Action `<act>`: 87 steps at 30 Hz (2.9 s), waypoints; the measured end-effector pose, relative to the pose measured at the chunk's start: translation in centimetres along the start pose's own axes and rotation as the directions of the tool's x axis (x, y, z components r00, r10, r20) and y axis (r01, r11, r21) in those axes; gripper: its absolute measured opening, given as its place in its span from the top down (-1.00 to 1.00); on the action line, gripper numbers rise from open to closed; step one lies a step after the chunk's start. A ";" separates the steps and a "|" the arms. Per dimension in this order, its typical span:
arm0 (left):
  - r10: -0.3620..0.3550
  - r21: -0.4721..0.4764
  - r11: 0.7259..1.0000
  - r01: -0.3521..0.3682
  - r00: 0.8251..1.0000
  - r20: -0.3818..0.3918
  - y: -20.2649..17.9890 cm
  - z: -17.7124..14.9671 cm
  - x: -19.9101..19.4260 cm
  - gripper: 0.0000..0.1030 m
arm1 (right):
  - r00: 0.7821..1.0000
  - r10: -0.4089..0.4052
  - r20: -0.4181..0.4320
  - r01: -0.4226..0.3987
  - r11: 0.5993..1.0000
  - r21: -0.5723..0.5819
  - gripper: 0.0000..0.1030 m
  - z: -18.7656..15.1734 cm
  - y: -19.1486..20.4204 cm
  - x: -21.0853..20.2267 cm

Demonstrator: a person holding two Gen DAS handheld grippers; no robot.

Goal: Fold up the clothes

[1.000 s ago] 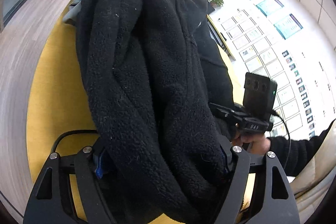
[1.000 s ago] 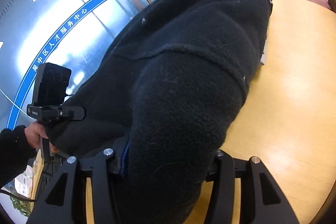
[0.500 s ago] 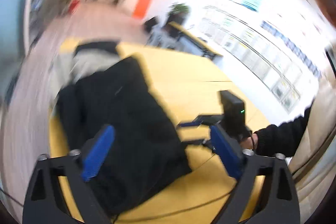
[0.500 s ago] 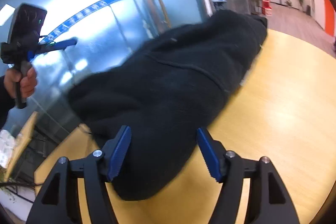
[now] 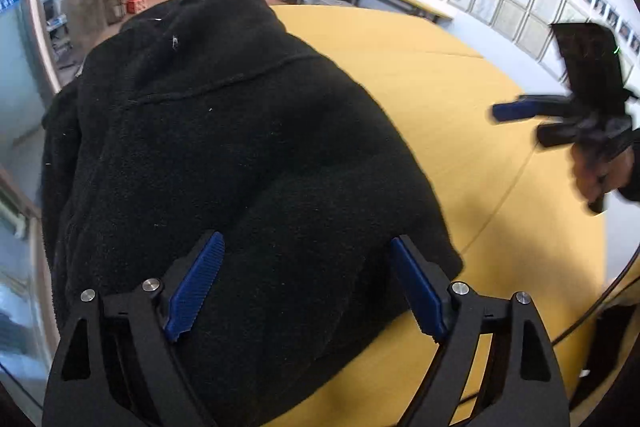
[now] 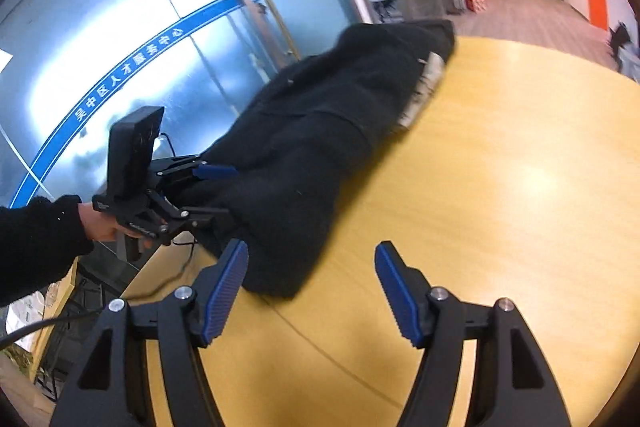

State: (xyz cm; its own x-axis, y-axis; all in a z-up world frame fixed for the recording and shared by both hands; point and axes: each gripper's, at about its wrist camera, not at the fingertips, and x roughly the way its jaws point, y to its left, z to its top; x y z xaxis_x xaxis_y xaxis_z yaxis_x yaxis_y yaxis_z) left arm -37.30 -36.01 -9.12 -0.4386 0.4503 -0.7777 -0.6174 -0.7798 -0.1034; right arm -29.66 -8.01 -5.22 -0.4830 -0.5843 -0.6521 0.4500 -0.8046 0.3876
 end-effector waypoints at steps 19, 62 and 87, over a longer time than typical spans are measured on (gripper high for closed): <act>0.503 -0.665 0.601 -0.444 0.856 -0.117 -21.2 10.0 -22.9 -0.99 | 0.998 0.032 0.058 -0.013 0.954 -0.301 -0.68 9.2 7.5 -19.4; 0.687 -0.606 0.264 -0.750 0.588 -0.428 -25.4 4.9 -23.2 -0.99 | 0.959 -0.278 -0.058 0.253 0.929 -0.269 -0.77 8.5 12.7 -13.7; 0.650 -0.659 0.245 -0.711 0.625 -0.433 -25.4 4.4 -23.0 -0.99 | 0.952 -0.297 -0.071 0.264 0.916 -0.301 -0.77 8.4 12.5 -13.3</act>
State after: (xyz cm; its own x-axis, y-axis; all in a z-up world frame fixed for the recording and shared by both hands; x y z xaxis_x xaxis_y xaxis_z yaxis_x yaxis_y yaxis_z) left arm -14.44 -24.68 14.13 -0.3927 -0.4131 -0.8217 0.5911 -0.7978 0.1186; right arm -23.91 -11.21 13.79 -0.5402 -0.3094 -0.7826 0.5109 -0.8595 -0.0128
